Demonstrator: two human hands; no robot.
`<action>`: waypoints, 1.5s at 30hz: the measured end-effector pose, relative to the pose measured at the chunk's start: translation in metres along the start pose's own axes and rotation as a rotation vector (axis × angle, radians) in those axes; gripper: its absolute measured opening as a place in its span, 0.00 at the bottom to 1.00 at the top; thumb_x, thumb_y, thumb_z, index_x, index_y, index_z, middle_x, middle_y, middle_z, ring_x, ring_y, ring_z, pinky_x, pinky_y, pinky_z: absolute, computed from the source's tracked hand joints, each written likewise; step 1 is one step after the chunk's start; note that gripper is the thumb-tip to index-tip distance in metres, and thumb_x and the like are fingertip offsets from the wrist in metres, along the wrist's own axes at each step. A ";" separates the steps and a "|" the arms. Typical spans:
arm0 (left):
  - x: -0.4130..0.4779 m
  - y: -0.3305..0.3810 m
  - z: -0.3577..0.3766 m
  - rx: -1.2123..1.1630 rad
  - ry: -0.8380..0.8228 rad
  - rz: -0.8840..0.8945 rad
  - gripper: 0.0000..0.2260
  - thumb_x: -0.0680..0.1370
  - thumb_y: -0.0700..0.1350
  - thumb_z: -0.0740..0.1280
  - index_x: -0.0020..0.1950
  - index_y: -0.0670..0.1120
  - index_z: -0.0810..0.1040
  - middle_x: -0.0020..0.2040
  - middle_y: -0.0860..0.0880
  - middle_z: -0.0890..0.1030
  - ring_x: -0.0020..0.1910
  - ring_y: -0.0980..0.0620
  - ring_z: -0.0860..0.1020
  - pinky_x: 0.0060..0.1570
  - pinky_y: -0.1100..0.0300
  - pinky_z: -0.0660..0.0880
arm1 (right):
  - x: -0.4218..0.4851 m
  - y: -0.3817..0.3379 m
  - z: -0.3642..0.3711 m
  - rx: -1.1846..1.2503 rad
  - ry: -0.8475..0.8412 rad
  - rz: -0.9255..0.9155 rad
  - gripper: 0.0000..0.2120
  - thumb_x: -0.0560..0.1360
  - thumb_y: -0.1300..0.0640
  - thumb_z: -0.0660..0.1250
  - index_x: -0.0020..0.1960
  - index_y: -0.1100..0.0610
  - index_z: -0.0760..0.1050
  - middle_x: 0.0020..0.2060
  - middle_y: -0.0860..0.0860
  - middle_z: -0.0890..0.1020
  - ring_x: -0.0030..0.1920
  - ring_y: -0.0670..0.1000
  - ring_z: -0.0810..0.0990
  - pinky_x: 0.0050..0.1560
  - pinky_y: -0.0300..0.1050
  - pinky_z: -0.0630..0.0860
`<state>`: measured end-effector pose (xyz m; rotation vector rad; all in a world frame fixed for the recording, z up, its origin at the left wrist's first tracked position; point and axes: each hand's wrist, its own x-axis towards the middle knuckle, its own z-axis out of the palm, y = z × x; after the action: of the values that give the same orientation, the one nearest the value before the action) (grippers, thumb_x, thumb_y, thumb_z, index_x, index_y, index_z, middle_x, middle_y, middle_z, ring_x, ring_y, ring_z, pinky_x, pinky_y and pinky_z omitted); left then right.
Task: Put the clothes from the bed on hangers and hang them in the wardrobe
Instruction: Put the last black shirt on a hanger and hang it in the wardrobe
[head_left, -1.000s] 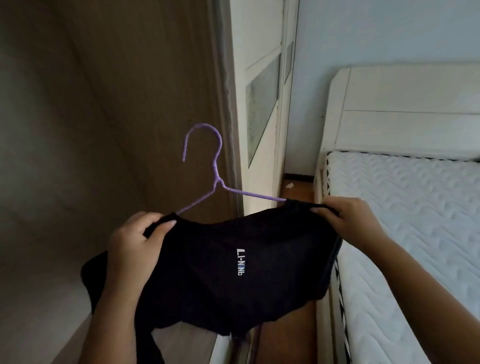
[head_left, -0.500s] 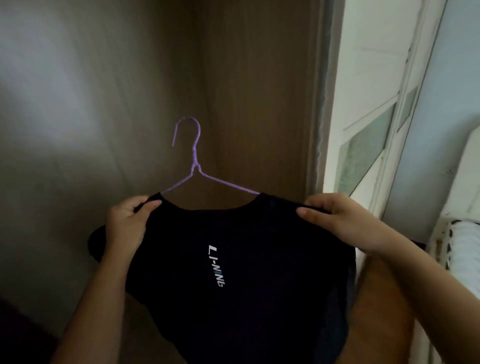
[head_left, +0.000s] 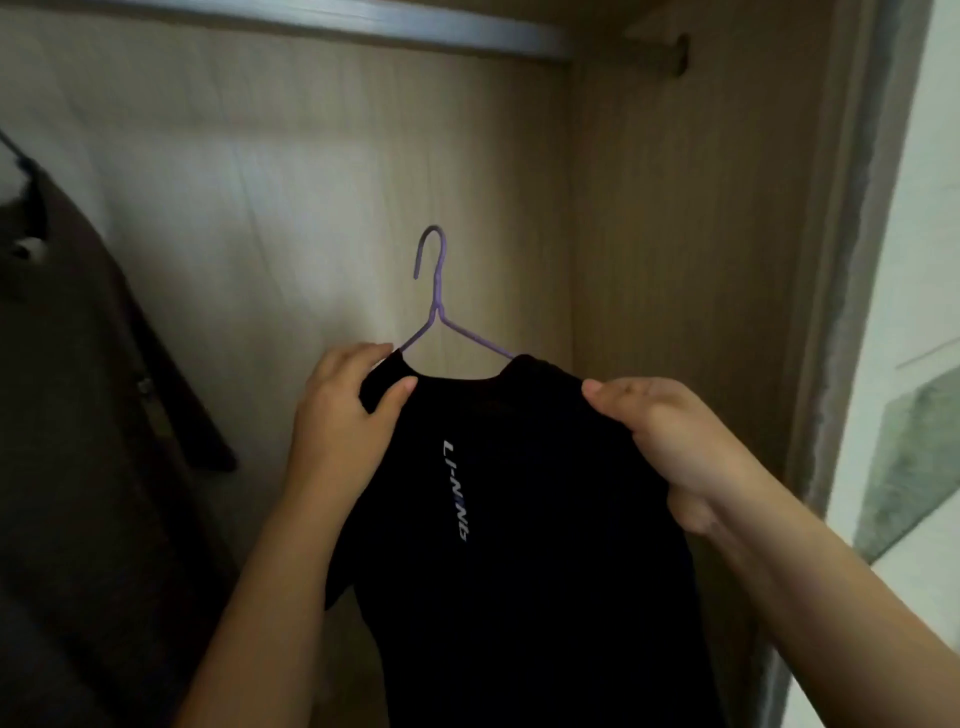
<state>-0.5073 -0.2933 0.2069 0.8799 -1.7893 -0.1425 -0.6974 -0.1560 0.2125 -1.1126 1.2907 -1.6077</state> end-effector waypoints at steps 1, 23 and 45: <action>-0.002 0.012 -0.017 0.024 0.062 0.071 0.14 0.73 0.45 0.68 0.58 0.42 0.78 0.58 0.44 0.76 0.58 0.48 0.75 0.56 0.72 0.62 | 0.006 -0.004 0.009 0.012 -0.003 -0.032 0.13 0.77 0.56 0.61 0.38 0.62 0.74 0.21 0.49 0.77 0.24 0.46 0.77 0.26 0.34 0.73; 0.003 0.040 -0.205 0.368 0.446 -0.093 0.18 0.74 0.42 0.64 0.64 0.47 0.71 0.63 0.45 0.72 0.59 0.48 0.71 0.49 0.68 0.61 | 0.042 -0.080 0.187 0.091 0.053 -0.497 0.21 0.77 0.55 0.59 0.45 0.77 0.68 0.37 0.54 0.72 0.38 0.52 0.69 0.38 0.47 0.64; -0.012 0.008 -0.200 0.079 0.341 0.026 0.19 0.74 0.43 0.66 0.65 0.49 0.71 0.53 0.59 0.71 0.50 0.63 0.74 0.48 0.77 0.70 | 0.070 -0.074 0.226 -0.372 0.222 -0.529 0.21 0.79 0.57 0.54 0.28 0.56 0.56 0.25 0.50 0.62 0.26 0.51 0.60 0.27 0.45 0.57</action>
<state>-0.3382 -0.2178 0.2830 0.8785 -1.4948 0.0918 -0.5091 -0.2758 0.3197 -1.6450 1.5749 -1.9634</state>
